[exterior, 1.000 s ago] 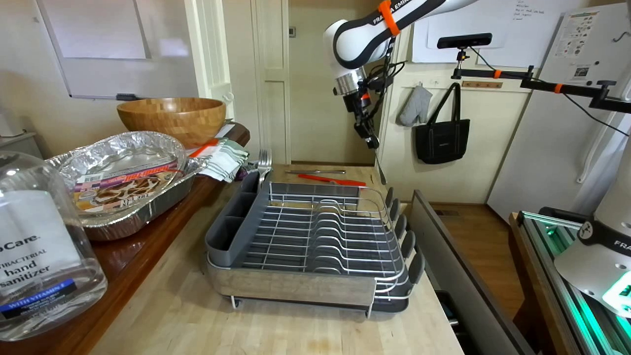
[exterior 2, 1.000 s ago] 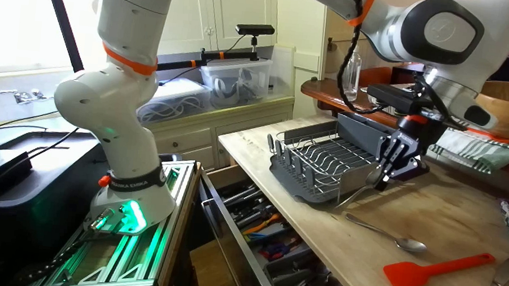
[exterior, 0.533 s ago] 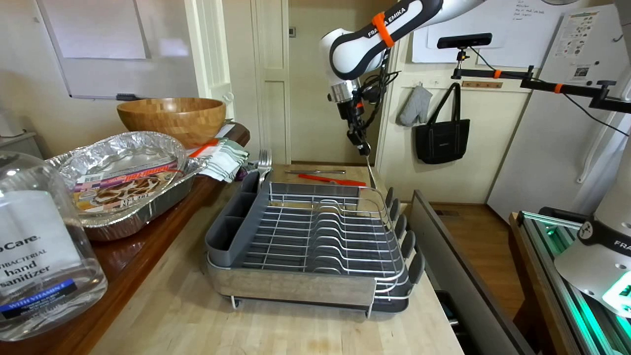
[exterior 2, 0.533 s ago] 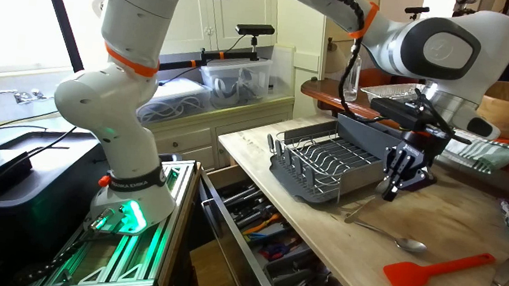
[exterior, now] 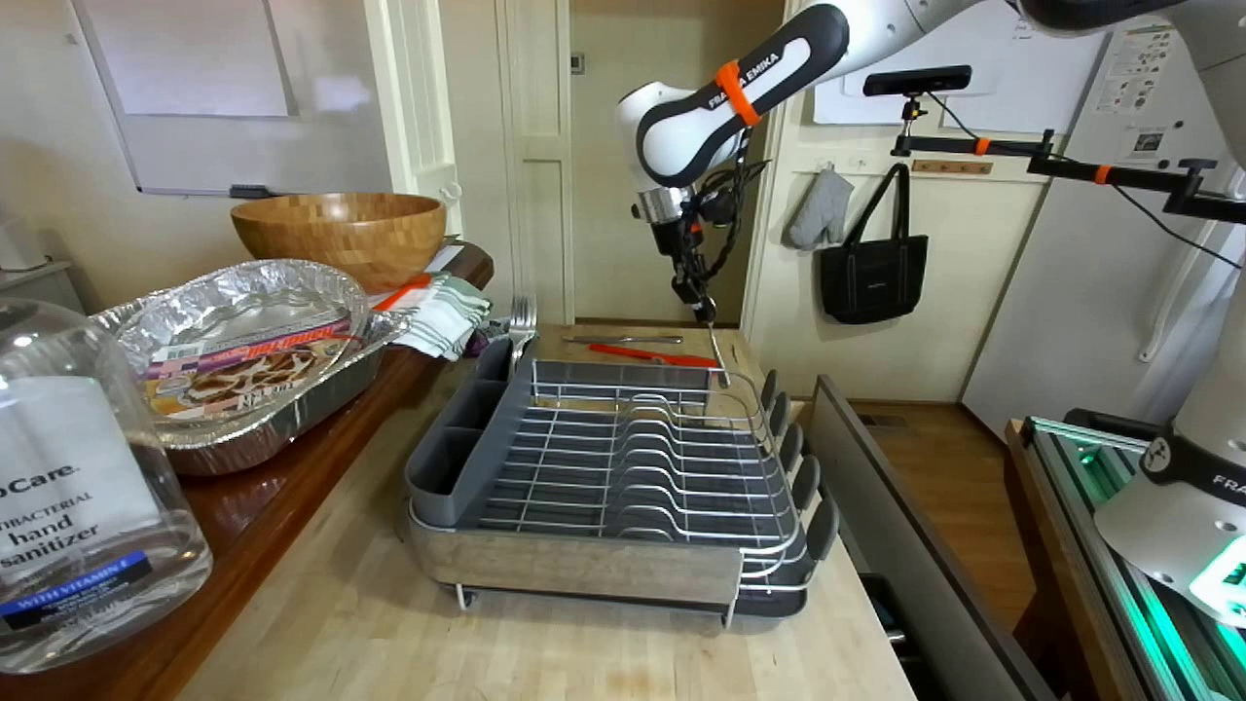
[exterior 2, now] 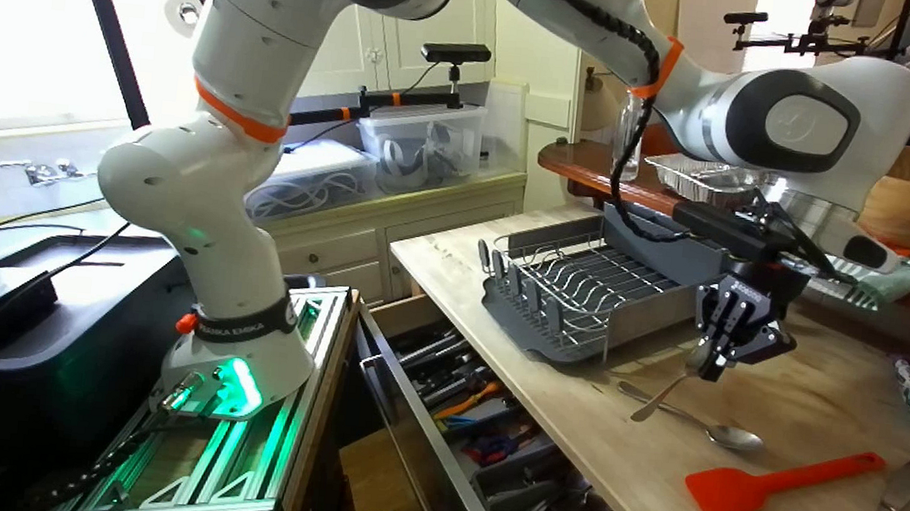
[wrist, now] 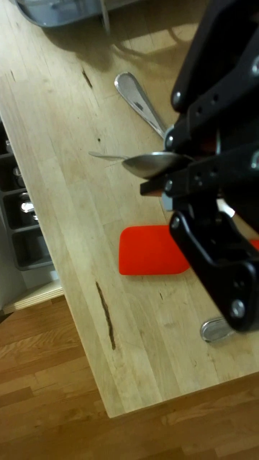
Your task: Pick up the spoon from the drying rack and place it on the table on top of the other spoon to the right of the drying rack
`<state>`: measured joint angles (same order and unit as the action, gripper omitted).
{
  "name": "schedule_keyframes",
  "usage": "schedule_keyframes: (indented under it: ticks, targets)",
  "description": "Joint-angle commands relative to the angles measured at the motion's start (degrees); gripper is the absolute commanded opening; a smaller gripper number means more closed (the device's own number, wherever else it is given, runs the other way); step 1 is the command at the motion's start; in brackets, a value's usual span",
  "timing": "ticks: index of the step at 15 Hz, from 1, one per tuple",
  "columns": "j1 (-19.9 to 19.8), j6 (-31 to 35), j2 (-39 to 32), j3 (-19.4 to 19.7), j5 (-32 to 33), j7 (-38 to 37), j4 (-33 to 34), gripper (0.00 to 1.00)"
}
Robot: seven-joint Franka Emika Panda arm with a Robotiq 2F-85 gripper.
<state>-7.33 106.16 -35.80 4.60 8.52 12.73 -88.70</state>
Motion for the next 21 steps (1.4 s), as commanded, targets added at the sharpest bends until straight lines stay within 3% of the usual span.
schedule_keyframes:
  ticks: [1, 21]
  targets:
    - [0.3, 0.7, -3.9, 0.0, 2.0, 0.4, 4.0, 0.02]
    - [1.1, 1.8, -13.5, 0.0, 2.9, -0.6, 15.2, 0.02]
